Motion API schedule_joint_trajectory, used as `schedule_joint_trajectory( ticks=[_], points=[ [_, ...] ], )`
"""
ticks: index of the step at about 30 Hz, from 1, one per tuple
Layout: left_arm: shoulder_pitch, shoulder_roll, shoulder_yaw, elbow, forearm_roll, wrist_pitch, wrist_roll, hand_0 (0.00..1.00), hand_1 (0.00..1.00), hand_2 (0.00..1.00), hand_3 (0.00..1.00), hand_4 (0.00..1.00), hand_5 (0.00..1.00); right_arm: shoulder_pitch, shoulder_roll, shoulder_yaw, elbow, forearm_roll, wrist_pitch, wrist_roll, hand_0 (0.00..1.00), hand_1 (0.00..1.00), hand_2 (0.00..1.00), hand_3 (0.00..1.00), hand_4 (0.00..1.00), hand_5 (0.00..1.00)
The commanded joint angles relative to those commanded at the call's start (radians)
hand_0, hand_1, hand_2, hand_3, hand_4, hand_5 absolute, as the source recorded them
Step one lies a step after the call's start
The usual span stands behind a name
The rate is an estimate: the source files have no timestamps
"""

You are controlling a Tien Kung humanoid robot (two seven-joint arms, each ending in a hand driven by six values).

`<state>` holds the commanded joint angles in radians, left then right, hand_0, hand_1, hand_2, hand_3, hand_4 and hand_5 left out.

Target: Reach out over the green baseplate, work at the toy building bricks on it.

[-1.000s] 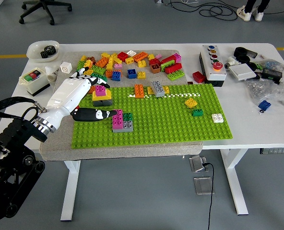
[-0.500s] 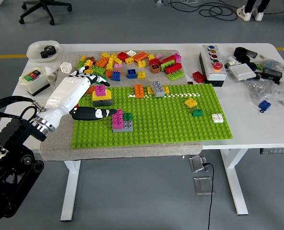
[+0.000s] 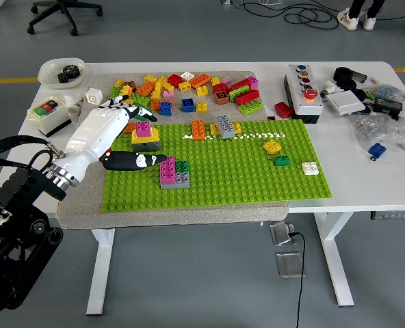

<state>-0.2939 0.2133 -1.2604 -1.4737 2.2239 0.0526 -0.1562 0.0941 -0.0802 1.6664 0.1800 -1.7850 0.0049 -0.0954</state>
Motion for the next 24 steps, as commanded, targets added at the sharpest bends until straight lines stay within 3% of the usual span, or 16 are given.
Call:
schedule_joint_trajectory(
  ticks=[24],
  points=[
    [0.011,0.009,0.002,0.003,0.0,0.0,-0.009,0.909,0.784,0.734,0.671,0.998,0.567,-0.009,0.0,-0.007,0.0,-0.008,0.001,0.001,0.747,0.64,0.684,0.628,0.847,0.557]
  ],
)
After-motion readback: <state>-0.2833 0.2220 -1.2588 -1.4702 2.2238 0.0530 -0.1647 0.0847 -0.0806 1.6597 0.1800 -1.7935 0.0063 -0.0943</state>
